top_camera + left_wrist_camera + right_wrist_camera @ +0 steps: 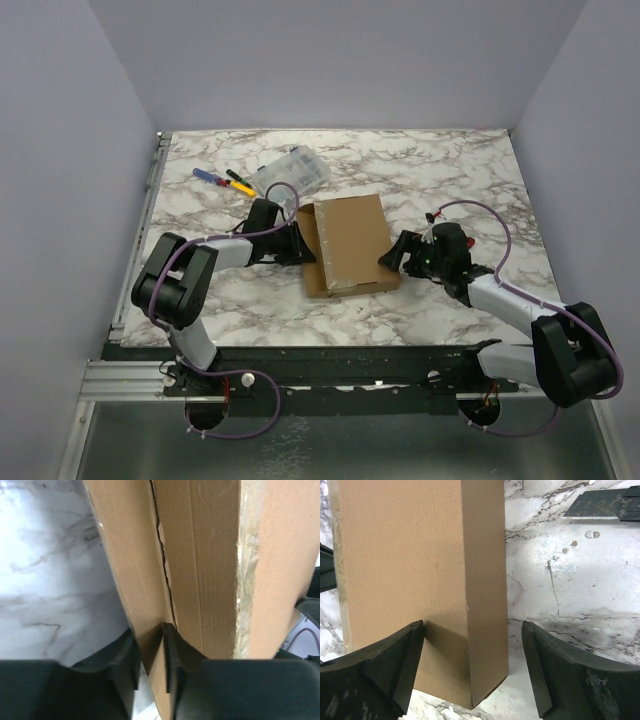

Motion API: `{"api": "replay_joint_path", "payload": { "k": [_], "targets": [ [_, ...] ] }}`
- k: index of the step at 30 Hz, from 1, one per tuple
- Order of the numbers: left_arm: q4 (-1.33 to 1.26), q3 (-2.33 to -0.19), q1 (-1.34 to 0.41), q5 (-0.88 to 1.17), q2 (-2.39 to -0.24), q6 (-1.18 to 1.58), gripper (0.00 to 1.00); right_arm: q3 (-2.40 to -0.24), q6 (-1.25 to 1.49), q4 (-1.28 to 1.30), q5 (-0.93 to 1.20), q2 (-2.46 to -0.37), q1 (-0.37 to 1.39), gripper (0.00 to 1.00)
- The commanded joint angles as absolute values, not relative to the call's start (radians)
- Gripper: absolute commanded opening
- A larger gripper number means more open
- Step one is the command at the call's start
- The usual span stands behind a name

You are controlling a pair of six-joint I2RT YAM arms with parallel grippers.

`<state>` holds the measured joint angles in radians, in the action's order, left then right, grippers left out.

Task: Unpack the express box

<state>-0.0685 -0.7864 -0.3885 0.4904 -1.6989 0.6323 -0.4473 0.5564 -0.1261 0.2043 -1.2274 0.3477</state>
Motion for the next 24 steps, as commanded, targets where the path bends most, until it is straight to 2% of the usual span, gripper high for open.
{"api": "replay_joint_path", "payload": {
  "k": [1,3,9,13,24],
  "targets": [
    [-0.132,-0.775,-0.396,0.513,-1.771,0.655,0.21,-0.426,0.524,-0.089,0.225,-1.216,0.346,0.86],
    [-0.132,-0.774,-0.400,0.520,-1.768,0.654,0.13,-0.421,0.526,-0.087,0.216,-1.195,0.346,0.92],
    [-0.037,-0.780,-0.403,0.492,-1.647,0.601,0.01,-0.454,0.501,-0.005,0.171,-1.165,0.346,0.99],
    [0.071,-0.805,-0.402,0.507,-1.579,0.546,0.00,-0.479,0.484,0.055,0.180,-1.180,0.346,1.00],
    [0.353,-0.898,-0.397,0.448,-1.350,0.440,0.00,-0.638,0.483,0.320,0.006,-1.144,0.347,1.00]
  ]
}}
